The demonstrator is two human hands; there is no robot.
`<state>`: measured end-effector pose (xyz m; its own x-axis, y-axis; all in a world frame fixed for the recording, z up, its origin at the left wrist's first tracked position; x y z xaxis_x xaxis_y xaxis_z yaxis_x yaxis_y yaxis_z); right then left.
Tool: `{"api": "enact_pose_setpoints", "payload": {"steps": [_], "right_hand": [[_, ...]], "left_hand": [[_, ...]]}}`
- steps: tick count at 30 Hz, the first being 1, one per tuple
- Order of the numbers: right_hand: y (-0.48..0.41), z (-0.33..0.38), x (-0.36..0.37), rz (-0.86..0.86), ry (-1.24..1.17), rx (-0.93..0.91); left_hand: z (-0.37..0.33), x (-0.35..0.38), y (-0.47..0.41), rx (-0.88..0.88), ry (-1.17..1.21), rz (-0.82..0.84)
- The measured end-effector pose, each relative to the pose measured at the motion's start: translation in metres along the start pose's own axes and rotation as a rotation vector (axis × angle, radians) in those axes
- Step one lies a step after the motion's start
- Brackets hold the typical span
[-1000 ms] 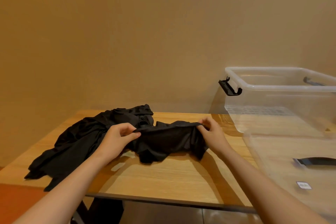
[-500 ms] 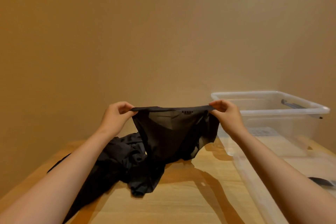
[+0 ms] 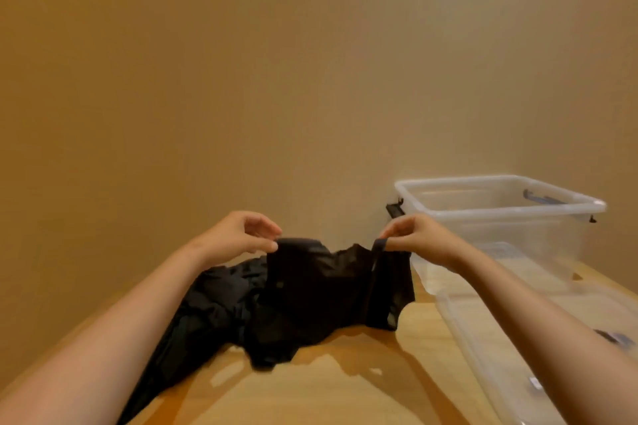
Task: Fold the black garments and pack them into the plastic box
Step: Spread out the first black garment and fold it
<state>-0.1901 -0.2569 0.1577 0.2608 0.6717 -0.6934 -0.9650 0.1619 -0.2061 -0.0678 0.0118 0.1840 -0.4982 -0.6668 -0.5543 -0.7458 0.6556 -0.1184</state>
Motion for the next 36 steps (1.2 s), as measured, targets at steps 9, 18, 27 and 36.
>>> {"api": "enact_pose_setpoints", "payload": {"steps": [9,18,27,36], "right_hand": [[0.027,-0.079,0.087,0.383,0.181,0.219],[0.029,-0.107,0.127,0.317,0.393,0.244],[0.026,-0.122,0.103,0.079,0.157,0.242],[0.011,-0.090,0.040,-0.222,0.011,0.149]], "left_hand": [[0.086,0.093,0.025,-0.129,-0.094,0.206],[0.132,0.112,0.007,-0.143,-0.355,-0.296],[0.151,0.105,-0.009,-0.146,-0.215,-0.223],[0.086,0.038,-0.012,-0.004,-0.113,-0.259]]}}
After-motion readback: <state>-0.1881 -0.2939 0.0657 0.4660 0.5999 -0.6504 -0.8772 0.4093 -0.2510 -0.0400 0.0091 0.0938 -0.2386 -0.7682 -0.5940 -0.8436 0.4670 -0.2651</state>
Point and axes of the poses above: each hand's wrist, its own y-axis away from the middle knuckle, its own x-axis out of the palm, z = x × y, the point moved 6 cm from there along -y, towards the middle knuckle, and after that the axes turned 10 degrees about y, right-handed, at the moved point
